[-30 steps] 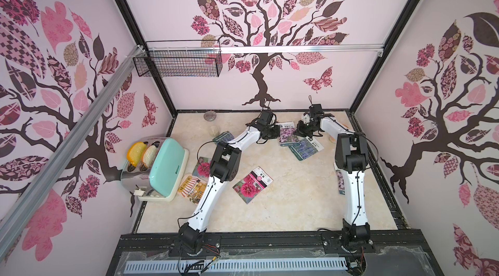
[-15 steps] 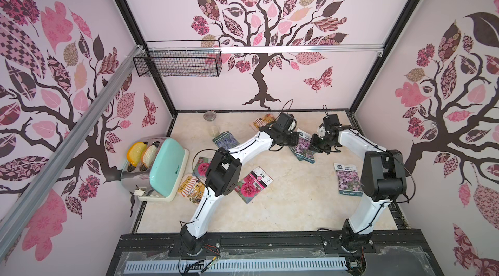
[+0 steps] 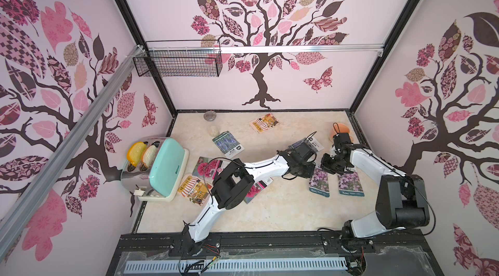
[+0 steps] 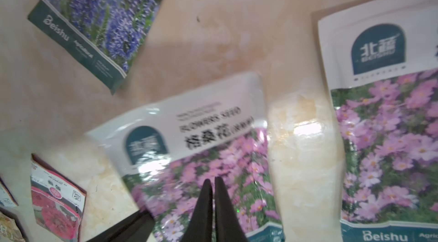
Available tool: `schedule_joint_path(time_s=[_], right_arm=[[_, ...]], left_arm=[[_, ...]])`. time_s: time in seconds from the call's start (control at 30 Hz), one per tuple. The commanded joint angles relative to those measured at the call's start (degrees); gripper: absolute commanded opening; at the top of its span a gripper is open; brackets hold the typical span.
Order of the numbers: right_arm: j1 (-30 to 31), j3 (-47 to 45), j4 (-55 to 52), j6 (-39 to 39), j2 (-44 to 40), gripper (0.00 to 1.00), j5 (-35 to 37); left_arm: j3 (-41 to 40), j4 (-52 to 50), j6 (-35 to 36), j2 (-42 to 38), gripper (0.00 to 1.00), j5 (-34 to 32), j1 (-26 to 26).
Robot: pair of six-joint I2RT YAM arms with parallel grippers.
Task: Arrange the seed packets in a row
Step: Place the seed packet at the center of the board.
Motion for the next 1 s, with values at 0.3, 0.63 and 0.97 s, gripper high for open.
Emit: schedule_joint_path(time_s=[0.3,0.63,0.97], right_arm=[[-0.4,0.29,-2.61,-1.25,-1.46,0.12,2.81],[-0.58,-4.54,-2.91,0.47,-2.15,0.16,3.97],[-0.58,-8.36,-2.6,4.35,-3.26,0.21,5.64]], left_arm=[[1.31,3.86,-2.8,4.22,0.0,-1.18,-1.17],[-6.06,11.61,-11.12,3.46,0.0,-4.4,-1.26],[-6.19,13.5,-14.55,4.0,0.0,-5.73,-2.9]])
